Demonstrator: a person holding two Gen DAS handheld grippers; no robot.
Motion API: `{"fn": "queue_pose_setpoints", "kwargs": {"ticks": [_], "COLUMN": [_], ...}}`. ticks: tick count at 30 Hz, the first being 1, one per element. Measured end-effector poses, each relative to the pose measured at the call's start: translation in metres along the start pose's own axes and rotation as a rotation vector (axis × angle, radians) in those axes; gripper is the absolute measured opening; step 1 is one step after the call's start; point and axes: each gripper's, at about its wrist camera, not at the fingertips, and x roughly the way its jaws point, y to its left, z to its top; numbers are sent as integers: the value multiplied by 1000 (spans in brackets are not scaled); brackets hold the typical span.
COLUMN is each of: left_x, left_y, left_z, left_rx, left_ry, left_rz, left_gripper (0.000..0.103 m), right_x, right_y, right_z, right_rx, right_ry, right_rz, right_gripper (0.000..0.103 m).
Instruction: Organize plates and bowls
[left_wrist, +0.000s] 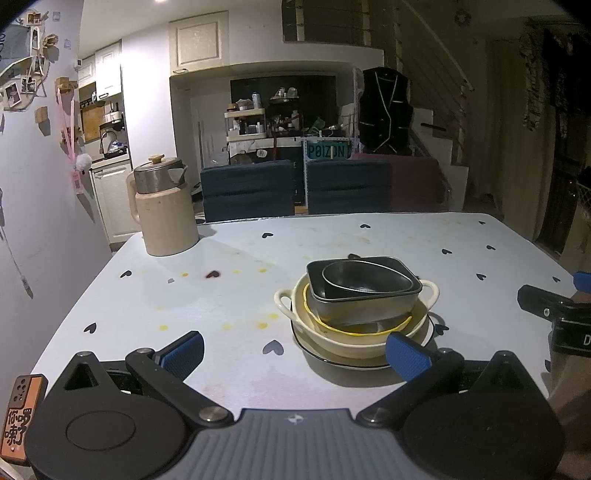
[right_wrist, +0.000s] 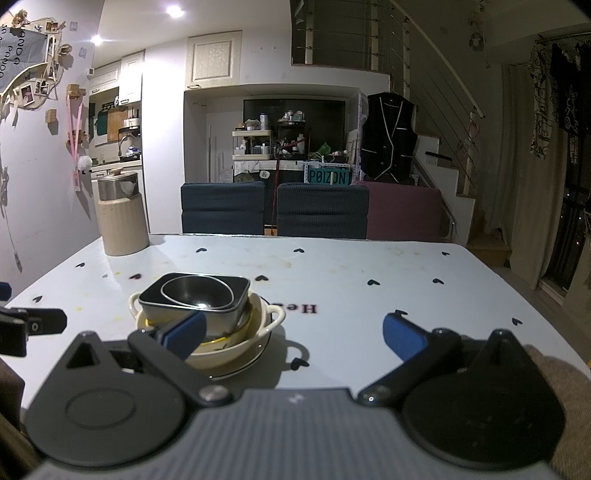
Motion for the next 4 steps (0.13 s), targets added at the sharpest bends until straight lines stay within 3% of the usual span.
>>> {"fn": "queue_pose_setpoints", "kwargs": {"ticks": [4], "left_x": [0], "left_y": [-1], "left_z": [0], "left_rx": [-1], "left_ry": [1], "left_rz": [1], "left_gripper": [103], "right_x": [0], "right_y": [0], "right_z": [0], "right_rx": [0], "right_ry": [0], "right_rz": [0], "right_gripper": [103]}}
